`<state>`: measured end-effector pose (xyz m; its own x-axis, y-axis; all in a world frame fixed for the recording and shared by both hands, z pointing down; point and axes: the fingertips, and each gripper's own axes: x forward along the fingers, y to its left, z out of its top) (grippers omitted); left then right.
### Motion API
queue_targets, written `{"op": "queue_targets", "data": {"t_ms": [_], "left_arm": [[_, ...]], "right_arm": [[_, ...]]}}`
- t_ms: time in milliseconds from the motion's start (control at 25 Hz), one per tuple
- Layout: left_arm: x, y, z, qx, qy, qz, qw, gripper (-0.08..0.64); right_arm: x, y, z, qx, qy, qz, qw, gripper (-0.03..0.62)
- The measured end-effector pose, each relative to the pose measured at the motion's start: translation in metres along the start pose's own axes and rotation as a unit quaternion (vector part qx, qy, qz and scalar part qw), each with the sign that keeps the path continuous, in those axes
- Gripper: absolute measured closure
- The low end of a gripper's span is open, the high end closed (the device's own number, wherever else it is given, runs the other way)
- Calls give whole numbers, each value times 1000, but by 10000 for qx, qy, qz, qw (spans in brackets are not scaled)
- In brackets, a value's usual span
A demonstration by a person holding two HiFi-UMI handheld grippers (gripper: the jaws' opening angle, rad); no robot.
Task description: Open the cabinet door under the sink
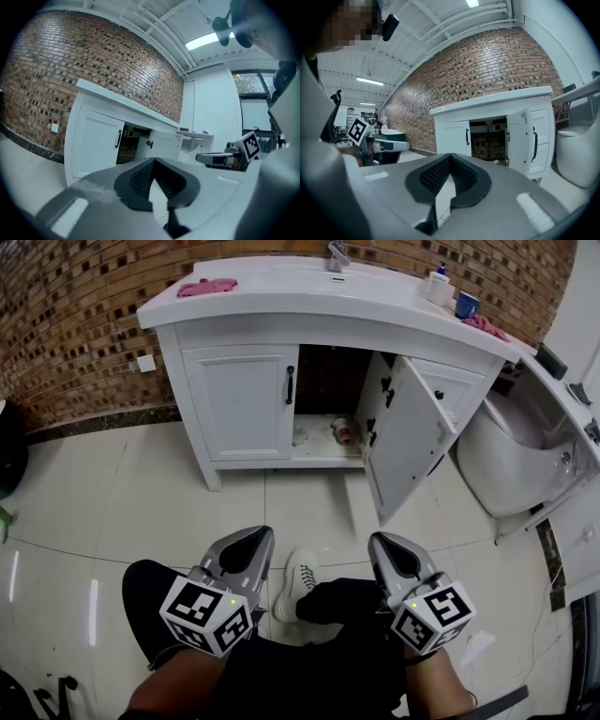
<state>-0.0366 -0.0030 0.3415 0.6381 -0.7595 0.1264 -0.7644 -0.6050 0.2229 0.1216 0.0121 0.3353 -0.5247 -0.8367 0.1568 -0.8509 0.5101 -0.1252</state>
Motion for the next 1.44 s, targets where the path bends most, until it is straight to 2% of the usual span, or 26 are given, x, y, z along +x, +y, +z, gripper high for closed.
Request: {"op": "queue_targets", "data": {"t_ms": [1440], "left_arm": [[5, 2, 1, -35, 27, -32, 10000, 558]], "right_arm": [[8, -1, -1, -200, 92, 42, 9997, 586]]}}
